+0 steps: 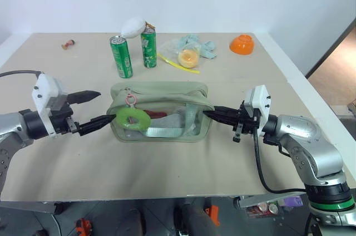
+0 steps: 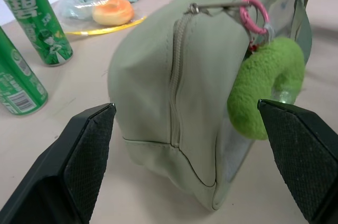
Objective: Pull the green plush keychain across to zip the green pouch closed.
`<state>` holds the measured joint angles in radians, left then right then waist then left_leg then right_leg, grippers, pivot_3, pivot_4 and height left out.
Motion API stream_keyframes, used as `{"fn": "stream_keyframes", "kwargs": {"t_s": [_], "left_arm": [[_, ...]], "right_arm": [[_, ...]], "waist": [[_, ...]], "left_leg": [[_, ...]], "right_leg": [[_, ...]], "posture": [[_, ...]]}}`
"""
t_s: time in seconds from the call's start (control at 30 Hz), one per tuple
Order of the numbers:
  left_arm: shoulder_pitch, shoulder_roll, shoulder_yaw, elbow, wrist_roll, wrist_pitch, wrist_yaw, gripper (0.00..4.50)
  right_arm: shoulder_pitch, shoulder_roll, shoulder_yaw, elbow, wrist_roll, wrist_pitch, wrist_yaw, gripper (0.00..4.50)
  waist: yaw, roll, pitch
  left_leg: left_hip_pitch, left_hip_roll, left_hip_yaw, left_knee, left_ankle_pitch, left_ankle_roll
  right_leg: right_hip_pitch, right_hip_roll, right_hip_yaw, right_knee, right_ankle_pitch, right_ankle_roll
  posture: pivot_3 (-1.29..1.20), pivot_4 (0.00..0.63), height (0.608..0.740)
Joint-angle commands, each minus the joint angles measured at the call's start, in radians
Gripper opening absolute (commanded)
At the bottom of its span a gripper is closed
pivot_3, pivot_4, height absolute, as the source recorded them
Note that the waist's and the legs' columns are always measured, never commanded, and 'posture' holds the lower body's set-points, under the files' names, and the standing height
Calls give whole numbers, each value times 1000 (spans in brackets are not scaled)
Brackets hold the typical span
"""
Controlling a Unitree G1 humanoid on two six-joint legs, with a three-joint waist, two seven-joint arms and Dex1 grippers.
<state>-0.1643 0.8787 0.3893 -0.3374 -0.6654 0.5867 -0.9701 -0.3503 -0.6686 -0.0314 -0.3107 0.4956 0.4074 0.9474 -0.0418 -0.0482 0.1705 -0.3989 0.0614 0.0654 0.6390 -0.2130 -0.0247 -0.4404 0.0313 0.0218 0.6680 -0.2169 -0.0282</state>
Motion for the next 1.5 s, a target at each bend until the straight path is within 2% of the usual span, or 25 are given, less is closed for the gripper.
{"fn": "stream_keyframes", "kwargs": {"t_s": [0.03,0.2,0.57,0.67,1.0,1.03,1.17,1.23,1.3,1.5], "left_arm": [[-27,16,19,31,5,-34,-13,4458],[-18,33,13,64,30,-62,-37,4458],[-105,-44,-134,109,94,-133,-30,4458],[-114,-51,-149,118,101,-143,-30,3675],[-122,-72,-155,119,94,-156,-38,228],[-123,-72,-157,120,95,-158,-40,82],[-121,-73,-160,106,86,-148,-43,82],[-117,-71,-157,101,84,-145,-40,0],[-110,-68,-154,97,83,-143,-41,0],[-110,-68,-160,92,84,-138,-38,0]], "right_arm": [[-7,-7,-13,-30,10,-2,-1,0],[10,-12,-20,-42,8,0,-7,0],[16,-11,-20,-52,8,2,-19,0],[19,-12,-22,-56,10,4,-21,0],[26,-18,-27,-61,9,3,-21,0],[25,-18,-27,-61,8,2,-21,0],[23,-30,-39,-54,5,-9,-11,0],[22,-59,-72,-35,41,27,12,703],[12,-76,-104,1,40,4,19,1192],[-60,-147,-179,98,18,-62,46,3364]], "waist": [[0,0,0],[0,0,0],[0,0,0],[0,0,0],[0,0,0],[0,0,0],[0,0,0],[1,0,0],[2,0,0],[2,0,0]], "left_leg": [[0,0,0,0,0,0],[0,0,0,0,0,0],[0,-1,0,0,0,0],[0,-1,0,0,0,0],[0,-1,0,0,0,0],[0,-1,0,0,0,0],[0,-1,0,0,0,0],[0,-2,0,0,0,0],[-1,-2,0,0,0,0],[0,-5,0,1,0,0]], "right_leg": [[0,0,0,0,0,0],[0,0,0,0,0,0],[0,-1,1,0,0,0],[0,0,1,0,0,0],[0,-1,0,0,0,0],[0,-1,1,0,0,0],[0,-1,0,0,0,0],[0,-2,1,0,0,0],[0,-2,1,0,0,0],[0,-3,2,0,1,1]], "posture": [[0,150,740],[0,150,740],[0,150,740],[0,150,740],[0,150,740],[0,150,740],[0,150,740],[0,150,740],[0,150,740],[0,150,740]]}}
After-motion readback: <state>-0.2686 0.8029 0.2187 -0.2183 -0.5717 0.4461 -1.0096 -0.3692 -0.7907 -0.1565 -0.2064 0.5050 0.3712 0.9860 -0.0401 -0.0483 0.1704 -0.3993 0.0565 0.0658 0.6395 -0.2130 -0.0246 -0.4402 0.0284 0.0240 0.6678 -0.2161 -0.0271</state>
